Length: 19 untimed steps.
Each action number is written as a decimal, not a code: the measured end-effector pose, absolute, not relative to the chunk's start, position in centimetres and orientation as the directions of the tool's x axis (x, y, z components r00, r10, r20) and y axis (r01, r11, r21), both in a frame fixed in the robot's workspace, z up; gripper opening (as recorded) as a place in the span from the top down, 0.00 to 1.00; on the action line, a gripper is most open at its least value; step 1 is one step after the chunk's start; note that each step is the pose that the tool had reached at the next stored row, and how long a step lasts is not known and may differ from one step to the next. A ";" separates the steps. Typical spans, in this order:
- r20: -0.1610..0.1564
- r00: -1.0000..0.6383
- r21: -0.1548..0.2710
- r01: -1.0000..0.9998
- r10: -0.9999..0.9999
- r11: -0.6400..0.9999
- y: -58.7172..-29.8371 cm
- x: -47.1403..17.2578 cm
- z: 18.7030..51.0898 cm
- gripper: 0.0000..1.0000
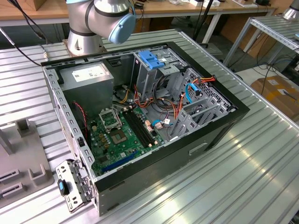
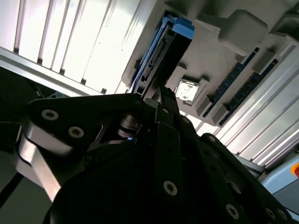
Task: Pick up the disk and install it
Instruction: 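Pick up the disk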
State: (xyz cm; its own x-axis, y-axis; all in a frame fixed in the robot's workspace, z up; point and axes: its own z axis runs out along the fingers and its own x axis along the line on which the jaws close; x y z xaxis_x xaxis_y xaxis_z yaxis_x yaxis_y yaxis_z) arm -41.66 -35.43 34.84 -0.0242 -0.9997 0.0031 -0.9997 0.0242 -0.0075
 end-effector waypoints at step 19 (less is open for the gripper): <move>-0.033 0.017 -0.009 -1.000 -0.999 -0.016 -35.4 -41.7 34.3 0.89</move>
State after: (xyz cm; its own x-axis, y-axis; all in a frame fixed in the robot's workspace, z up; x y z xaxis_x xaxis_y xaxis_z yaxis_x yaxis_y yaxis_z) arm -41.72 -35.42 34.32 0.0167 -0.9993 -0.0328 -0.9998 -0.0165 -0.0086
